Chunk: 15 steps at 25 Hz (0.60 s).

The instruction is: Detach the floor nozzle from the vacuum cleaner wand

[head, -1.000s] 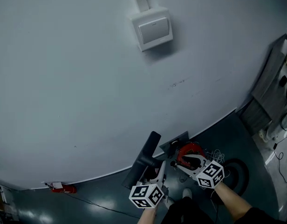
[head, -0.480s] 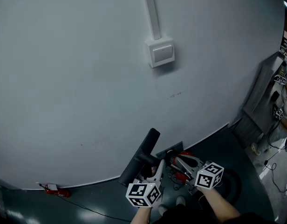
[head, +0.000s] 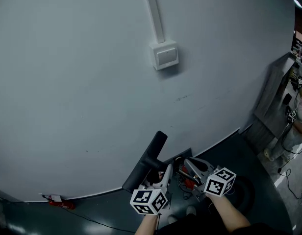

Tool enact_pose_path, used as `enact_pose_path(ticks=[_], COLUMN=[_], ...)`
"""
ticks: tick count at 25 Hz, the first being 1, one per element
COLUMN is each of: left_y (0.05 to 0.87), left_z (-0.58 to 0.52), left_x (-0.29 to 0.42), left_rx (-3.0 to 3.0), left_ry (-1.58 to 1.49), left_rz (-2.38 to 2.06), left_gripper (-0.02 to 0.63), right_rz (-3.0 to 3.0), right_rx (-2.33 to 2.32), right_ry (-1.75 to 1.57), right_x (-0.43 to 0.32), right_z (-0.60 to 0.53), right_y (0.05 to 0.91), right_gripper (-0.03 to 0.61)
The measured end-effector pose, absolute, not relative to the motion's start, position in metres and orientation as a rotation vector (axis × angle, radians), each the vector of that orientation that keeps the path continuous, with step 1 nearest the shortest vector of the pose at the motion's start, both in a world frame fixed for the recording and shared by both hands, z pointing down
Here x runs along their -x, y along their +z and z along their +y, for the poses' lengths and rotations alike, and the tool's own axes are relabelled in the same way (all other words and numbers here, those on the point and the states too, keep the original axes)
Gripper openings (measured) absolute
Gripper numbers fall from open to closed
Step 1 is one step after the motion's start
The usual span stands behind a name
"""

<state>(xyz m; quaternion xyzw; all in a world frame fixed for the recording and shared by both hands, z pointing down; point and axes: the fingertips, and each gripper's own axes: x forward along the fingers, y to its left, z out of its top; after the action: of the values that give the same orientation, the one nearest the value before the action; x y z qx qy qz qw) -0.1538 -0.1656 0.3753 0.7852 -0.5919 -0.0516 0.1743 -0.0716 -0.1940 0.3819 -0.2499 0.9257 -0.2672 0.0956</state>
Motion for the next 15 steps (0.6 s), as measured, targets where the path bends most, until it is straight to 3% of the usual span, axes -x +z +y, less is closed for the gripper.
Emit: enact_pose_path(ticks=[15], left_y=[0.3774], left_z=[-0.1591], left_x=[0.1535], left_rx=[-2.204], left_ry=[-0.156], left_rz=[-1.673], left_gripper=[0.179], right_rz=[2.758], right_rx=[0.746], right_ry=[-0.791], right_x=[0.0676], right_z=[-0.1886], right_y=[0.3855], right_gripper=[0.018])
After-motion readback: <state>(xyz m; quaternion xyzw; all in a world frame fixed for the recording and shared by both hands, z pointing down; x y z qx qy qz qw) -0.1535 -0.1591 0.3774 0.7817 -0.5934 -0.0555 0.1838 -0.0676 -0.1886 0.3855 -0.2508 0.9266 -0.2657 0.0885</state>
